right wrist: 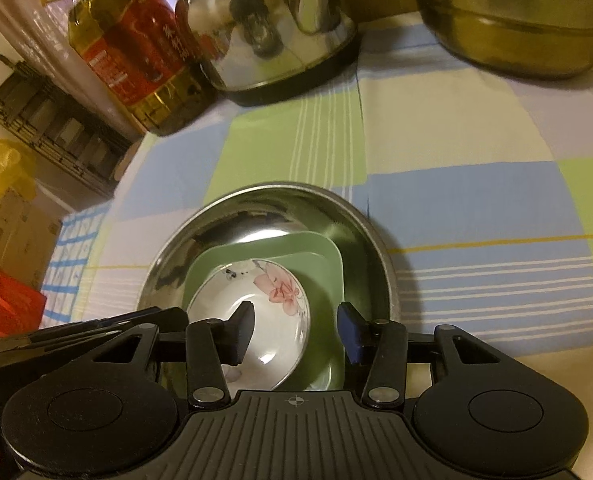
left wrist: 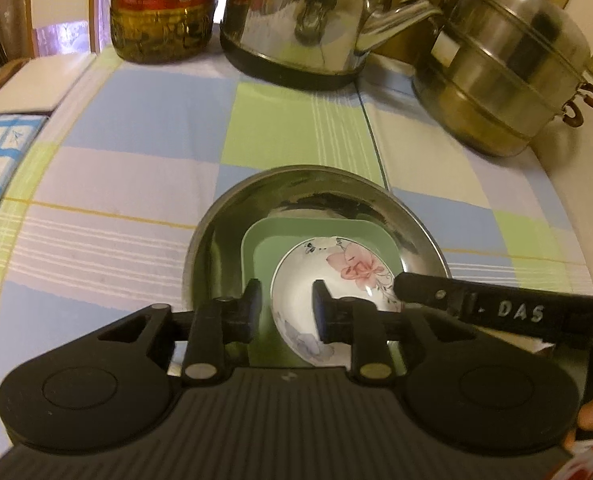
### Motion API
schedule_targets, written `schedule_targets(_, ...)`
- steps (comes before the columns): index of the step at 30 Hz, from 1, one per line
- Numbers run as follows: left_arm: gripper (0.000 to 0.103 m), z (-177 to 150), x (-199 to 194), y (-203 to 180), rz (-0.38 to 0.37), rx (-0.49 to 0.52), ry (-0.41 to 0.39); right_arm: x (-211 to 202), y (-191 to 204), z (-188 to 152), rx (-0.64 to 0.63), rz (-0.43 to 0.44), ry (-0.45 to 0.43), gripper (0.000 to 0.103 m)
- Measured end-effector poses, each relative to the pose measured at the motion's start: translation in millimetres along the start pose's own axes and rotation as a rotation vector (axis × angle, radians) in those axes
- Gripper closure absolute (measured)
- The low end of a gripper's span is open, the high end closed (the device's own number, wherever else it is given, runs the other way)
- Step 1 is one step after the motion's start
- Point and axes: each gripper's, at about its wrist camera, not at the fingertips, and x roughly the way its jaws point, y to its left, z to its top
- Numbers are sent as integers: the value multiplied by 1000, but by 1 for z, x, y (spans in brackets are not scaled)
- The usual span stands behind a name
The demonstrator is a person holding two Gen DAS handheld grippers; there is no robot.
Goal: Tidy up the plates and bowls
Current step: 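Open the right tool and pull it back from the stack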
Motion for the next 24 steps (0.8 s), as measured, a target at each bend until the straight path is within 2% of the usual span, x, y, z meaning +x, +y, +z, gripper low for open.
schedule_targets(4, 72, -5, -22, -4, 27, 25, -51, -23, -3, -3, 2, 13, -38, 53)
schedule_targets(6, 65, -8, -35, -6, 47, 37, -80, -37, -5, -5, -1, 16, -60, 52)
schedule_targets(11, 59, -22, -69, -14, 66, 41, -137, -76, -15, -15, -16, 9, -111, 51)
schedule_targets(15, 50, -41, -95, -21, 80, 29, -162, -107, -25, -31, -28, -11, -137, 51)
schedule_targets(18, 46, -60, -114, -29, 101, 39, -178, -126, -31, -45, -48, -30, -147, 50)
schedule_targets(22, 45, -86, -135, -45, 140, 65, -202, -150, -42, -69, -59, -33, -149, 50)
schedule_targets(24, 46, -100, -144, -51, 135, 55, -202, -159, -49, -81, -48, -26, -143, 50)
